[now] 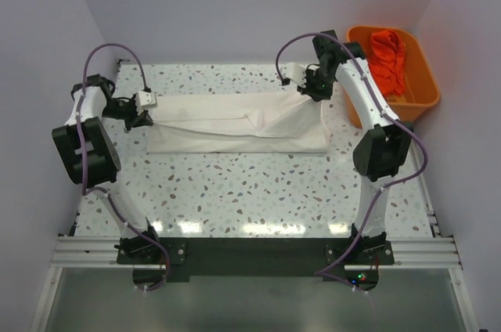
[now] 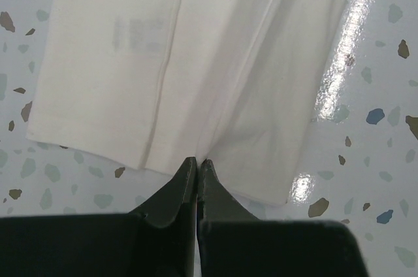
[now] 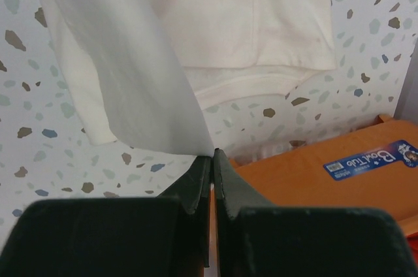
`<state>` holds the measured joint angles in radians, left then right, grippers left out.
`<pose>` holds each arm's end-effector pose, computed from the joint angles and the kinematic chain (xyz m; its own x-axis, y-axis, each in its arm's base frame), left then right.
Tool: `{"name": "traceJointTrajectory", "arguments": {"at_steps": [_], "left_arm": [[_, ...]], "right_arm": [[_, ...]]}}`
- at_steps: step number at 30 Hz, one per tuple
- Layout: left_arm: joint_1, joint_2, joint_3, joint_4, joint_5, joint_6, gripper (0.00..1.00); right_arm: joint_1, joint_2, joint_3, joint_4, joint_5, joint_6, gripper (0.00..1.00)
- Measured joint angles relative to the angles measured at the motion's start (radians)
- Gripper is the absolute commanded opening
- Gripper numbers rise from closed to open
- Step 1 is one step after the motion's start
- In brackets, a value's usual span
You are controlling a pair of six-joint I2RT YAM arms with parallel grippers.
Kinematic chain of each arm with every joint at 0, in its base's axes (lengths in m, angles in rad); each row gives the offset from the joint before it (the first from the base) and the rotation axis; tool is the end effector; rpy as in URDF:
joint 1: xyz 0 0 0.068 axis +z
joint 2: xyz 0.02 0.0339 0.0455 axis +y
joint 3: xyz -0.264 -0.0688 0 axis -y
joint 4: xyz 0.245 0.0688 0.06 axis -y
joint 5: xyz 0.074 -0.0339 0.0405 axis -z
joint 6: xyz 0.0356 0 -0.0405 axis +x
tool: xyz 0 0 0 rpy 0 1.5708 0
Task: Fold and stack the t-shirts
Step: Fold the tshirt
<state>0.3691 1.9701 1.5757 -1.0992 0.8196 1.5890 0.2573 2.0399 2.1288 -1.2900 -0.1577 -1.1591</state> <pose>0.3633 0.1126 0.2200 -0.1767 0.6633 -0.7272 0.9332 0.3477 0.0904 0.4023 0.1116 0.3287 -0.0802 -0.9570 -0.2788 -0.9489 0.1590 -0.2725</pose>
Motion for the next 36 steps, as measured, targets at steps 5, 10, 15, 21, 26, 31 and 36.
{"name": "traceJointTrajectory", "arguments": {"at_steps": [5, 10, 15, 21, 26, 31, 36], "left_arm": [[-0.013, 0.009, 0.016, 0.004, 0.003, -0.01, 0.0], [-0.023, 0.017, 0.024, 0.01, 0.005, -0.025, 0.0], [-0.024, 0.047, 0.066, 0.01, 0.006, -0.034, 0.0], [-0.024, 0.072, 0.097, 0.009, 0.006, -0.037, 0.0], [-0.025, 0.095, 0.114, 0.028, 0.006, -0.065, 0.0], [-0.037, 0.115, 0.114, 0.065, -0.003, -0.093, 0.0], [-0.062, 0.134, 0.114, 0.103, -0.019, -0.119, 0.0]], "right_arm": [[-0.003, 0.03, 0.031, 0.003, -0.003, -0.005, 0.0], [-0.008, 0.05, 0.056, 0.009, -0.003, -0.005, 0.0], [-0.019, 0.074, 0.098, 0.014, -0.01, -0.007, 0.0], [-0.025, 0.103, 0.13, 0.032, -0.013, -0.008, 0.0], [-0.025, 0.135, 0.138, 0.051, -0.011, -0.009, 0.0], [-0.025, 0.167, 0.147, 0.082, -0.009, -0.009, 0.0], [-0.025, 0.192, 0.15, 0.101, 0.0, -0.009, 0.0]]}}
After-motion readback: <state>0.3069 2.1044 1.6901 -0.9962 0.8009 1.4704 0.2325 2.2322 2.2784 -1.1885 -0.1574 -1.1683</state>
